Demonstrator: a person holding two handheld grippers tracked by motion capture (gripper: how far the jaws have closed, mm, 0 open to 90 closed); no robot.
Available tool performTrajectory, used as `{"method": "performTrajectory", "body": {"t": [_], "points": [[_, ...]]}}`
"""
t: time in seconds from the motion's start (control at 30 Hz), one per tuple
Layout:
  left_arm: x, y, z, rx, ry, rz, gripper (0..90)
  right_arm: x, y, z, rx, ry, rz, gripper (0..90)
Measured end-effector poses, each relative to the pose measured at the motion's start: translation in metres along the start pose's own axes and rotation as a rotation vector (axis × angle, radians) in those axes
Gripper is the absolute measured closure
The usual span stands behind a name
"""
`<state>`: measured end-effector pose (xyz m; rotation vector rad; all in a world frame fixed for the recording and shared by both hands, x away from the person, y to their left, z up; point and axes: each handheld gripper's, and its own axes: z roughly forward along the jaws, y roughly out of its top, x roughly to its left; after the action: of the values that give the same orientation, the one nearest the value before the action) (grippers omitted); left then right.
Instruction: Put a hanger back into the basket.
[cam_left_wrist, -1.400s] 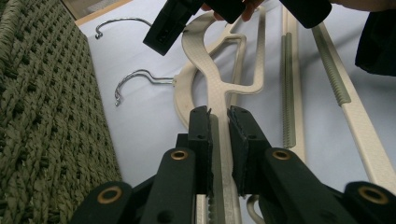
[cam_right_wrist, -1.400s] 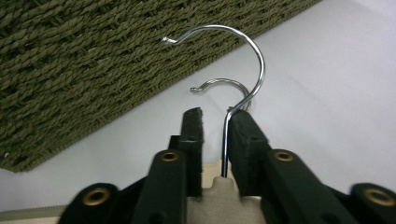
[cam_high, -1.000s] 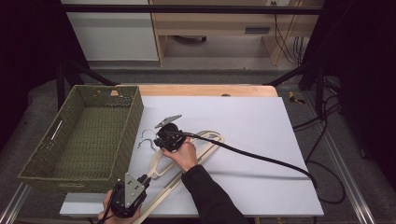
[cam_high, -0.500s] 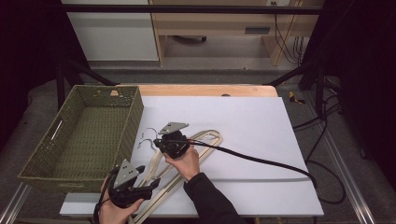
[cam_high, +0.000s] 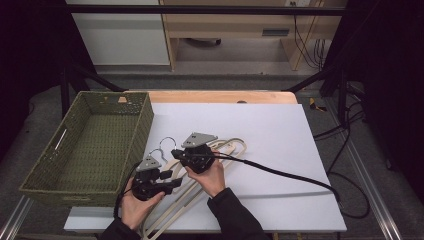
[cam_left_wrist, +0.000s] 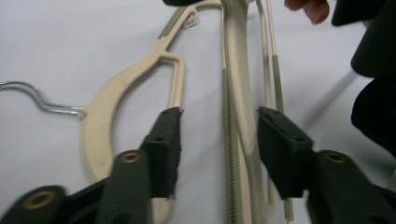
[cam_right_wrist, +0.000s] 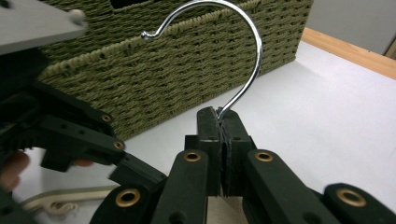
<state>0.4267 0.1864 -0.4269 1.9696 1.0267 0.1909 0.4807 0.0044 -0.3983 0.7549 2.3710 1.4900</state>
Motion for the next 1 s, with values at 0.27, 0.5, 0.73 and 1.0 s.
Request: {"method": "performTrajectory", "body": {"t": [0.27, 0.5, 0.73, 1.0], "points": [[-0.015, 0.004, -0.008, -0.071, -0.005, -0.005, 81.7, 0.004, 0.004, -0.015, -0.019, -0.004, -0.022, 88.8], [-0.032, 0.007, -0.020, -0.100, 0.020, 0.031, 85.1, 0.010, 0.009, -0.055, -0.050, 0.006, -0.059, 78.7], [-0.047, 0.019, -0.038, -0.145, 0.005, 0.075, 85.9, 0.005, -0.005, -0.118, -0.148, 0.021, -0.052, 54.6], [-0.046, 0.042, -0.058, -0.166, 0.041, 0.128, 85.8, -0.026, -0.049, -0.168, -0.161, -0.057, 0.029, 26.5]]}}
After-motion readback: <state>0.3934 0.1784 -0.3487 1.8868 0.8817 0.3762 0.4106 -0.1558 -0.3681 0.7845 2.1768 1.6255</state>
